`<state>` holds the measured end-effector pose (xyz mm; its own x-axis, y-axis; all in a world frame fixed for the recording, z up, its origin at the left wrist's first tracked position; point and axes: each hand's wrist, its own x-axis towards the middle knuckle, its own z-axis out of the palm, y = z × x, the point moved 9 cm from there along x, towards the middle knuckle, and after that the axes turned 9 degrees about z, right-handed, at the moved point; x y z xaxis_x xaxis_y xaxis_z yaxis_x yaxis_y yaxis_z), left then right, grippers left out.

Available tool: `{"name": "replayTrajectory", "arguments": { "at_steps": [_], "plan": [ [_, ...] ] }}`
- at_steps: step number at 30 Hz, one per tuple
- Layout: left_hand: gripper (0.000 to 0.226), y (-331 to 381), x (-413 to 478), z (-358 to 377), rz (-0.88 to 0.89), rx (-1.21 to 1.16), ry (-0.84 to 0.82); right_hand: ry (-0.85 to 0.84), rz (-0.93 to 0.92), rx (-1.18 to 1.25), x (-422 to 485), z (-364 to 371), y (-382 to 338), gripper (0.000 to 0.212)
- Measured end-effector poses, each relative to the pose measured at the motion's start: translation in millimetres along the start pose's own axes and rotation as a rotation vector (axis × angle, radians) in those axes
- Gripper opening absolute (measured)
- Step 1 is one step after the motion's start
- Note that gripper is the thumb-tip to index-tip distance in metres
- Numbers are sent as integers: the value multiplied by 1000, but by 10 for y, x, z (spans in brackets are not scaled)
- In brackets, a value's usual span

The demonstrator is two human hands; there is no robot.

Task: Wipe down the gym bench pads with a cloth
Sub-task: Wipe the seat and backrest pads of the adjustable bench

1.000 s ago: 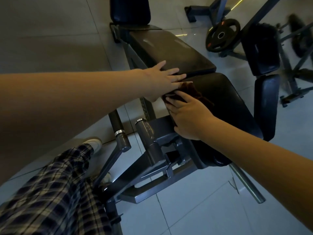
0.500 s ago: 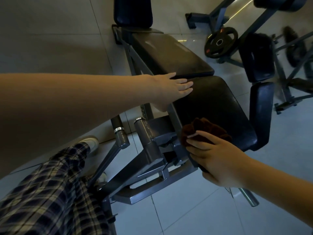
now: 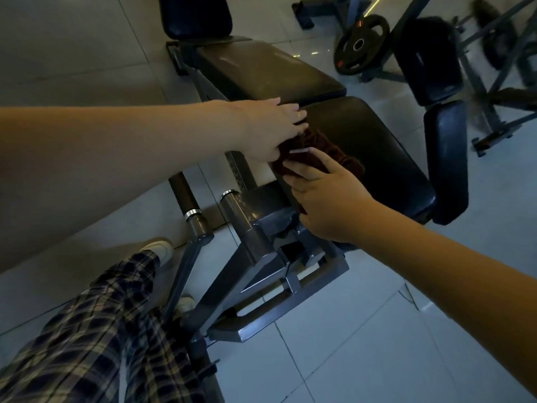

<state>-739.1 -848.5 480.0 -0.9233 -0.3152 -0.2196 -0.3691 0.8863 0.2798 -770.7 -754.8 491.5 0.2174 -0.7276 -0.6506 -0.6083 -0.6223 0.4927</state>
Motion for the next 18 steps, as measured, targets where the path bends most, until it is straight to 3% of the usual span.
{"name": "replayTrajectory", "arguments": {
  "at_steps": [10,18],
  "plan": [
    [58,528,122,-41,177,-127,27,188,10,191,-796,462,-71,51],
    [51,961,309,-130,309,-252,147,483,364,526,-1210,773,15,70]
  ]
}}
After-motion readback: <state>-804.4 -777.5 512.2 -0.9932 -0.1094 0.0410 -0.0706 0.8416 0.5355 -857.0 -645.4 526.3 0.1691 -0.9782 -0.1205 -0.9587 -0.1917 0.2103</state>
